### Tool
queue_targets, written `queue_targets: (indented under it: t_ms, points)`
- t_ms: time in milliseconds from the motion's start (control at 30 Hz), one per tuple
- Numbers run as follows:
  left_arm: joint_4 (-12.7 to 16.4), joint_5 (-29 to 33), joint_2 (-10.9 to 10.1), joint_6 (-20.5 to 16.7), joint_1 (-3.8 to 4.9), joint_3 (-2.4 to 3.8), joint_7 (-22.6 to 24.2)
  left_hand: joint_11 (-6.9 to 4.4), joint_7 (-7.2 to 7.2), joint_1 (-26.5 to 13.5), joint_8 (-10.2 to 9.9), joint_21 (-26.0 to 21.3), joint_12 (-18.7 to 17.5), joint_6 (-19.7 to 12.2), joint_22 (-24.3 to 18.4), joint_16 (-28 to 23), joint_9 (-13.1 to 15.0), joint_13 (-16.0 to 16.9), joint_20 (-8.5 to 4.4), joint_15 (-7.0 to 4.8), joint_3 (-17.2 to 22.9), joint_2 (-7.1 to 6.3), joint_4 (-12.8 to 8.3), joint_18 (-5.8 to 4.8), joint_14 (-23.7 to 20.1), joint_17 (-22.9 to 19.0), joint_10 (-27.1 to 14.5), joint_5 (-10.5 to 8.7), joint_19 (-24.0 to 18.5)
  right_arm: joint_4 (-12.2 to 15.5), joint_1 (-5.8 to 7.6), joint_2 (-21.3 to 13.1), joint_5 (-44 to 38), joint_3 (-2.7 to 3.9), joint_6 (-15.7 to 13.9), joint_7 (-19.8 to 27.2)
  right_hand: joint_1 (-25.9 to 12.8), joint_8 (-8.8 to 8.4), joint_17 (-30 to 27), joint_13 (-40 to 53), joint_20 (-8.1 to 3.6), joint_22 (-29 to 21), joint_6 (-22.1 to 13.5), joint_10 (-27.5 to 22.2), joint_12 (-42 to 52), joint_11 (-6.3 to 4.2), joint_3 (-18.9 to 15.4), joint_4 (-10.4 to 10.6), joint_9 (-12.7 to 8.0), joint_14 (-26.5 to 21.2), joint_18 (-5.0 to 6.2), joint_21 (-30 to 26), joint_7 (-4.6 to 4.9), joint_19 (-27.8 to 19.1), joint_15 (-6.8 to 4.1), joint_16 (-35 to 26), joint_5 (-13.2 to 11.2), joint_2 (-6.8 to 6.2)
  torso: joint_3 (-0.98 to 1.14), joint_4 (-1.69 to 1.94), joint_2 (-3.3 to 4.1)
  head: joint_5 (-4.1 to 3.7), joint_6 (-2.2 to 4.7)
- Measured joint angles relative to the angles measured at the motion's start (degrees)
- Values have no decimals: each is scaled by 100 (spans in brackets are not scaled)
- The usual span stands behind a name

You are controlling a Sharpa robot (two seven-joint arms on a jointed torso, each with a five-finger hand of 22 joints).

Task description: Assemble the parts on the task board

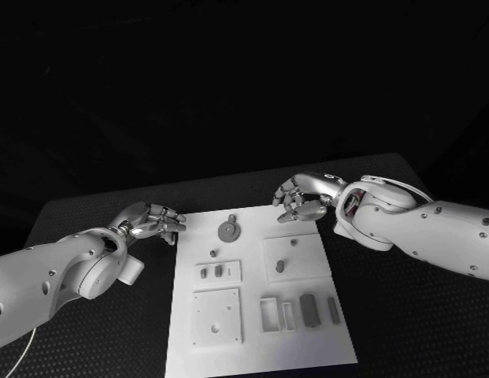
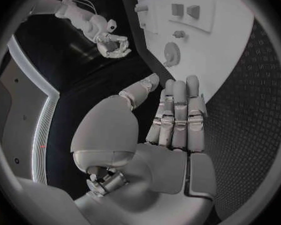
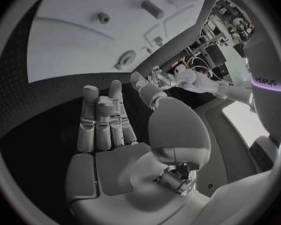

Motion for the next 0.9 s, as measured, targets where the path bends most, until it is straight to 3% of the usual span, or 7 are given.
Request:
queue_targets:
  t_ms: [133, 200, 267, 333, 467, 667, 900]
  points:
    - [48, 248, -39, 121, -1, 0, 182, 10, -2, -68, 26, -102, 0, -3, -70, -129, 7, -15, 26, 52, 0, -7, 0, -3, -52, -55, -73, 0, -68, 156, -8, -118, -518, -95, 120, -39, 11, 0, -6, -233, 29, 0, 0, -35, -206, 29, 10, -10, 9, -27, -8, 0, 0, -30, 27, -1, 0, -11, -29, -7, -19, -15, 14]
    - [61, 335, -49, 175, -1, -2, 255, 124, 25, -413, 27, -332, -103, -27, -172, -467, 3, -100, 167, 197, -206, -231, 41, -49, -534, -194, -430, -100, -493, 261, -5, -164, -777, -134, 194, -70, 206, 0, -37, -514, 30, 0, -1, -169, -562, -42, 72, 31, 33, 7, -8, 0, 1, -31, 109, -3, 43, -125, -43, -10, -27, -21, 18]
    - [71, 391, -52, 209, -3, -2, 302, 210, 11, -659, 4, -739, 561, -199, -510, -1148, 0, -341, 468, 545, -342, -70, 4, -38, -1056, -463, -1149, -164, -1098, 342, -4, -205, -989, -162, 262, -102, 226, 35, -134, -1092, 36, 0, -1, -150, -882, -7, 79, 28, 42, 123, -7, 0, 0, 20, 246, -71, 18, -135, -56, -15, -36, -25, 22]
    - [72, 452, -50, 240, -4, -2, 348, 212, 10, -710, 31, -935, 620, -234, -774, -1559, 23, -479, 560, 652, -475, 80, -167, -36, -933, -598, -1179, -189, -1078, 405, -3, -242, -1233, -204, 349, -151, 226, 34, -185, -1398, 39, 0, 21, -85, -1007, 60, 94, 0, 42, 154, -7, 0, -21, 26, 238, -84, 18, -135, -68, -18, -45, -26, 24]
    - [68, 526, -42, 282, -5, -2, 408, 232, 31, -637, 76, -1130, 452, -255, -1083, -2009, 39, -665, 582, 660, -660, 162, -198, -36, -665, -637, -1043, -189, -938, 462, -6, -253, -1625, -315, 518, -254, 226, 34, -259, -1979, 34, 0, 23, -25, -1064, 200, 94, 0, 42, 161, -8, 0, -19, 44, 235, -84, 18, -135, -91, -22, -58, -23, 24]
    - [68, 601, -34, 316, -7, -2, 457, 243, 51, -586, 76, -1145, 337, -276, -1237, -2223, 38, -773, 564, 656, -737, 212, -181, -39, -589, -562, -980, -189, -906, 444, -6, -233, -2018, -350, 655, -389, 243, 34, -322, -2467, 38, 0, 40, 23, -1064, 248, 78, -16, 20, 169, -17, -33, -2, 66, 243, -84, 18, -153, -118, -25, -73, -26, 13]
    - [81, 641, -31, 334, -7, -2, 482, 273, 51, -586, 91, -1145, 306, -276, -1289, -2290, 29, -809, 585, 656, -767, 212, -183, -39, -549, -517, -910, -188, -886, 321, -30, -164, -2258, -434, 707, -496, 249, 34, -357, -2744, 39, 0, 40, 52, -1064, 276, 78, -16, 6, 169, -17, -66, -2, 66, 243, -84, 18, -158, -119, -20, -74, -44, -7]
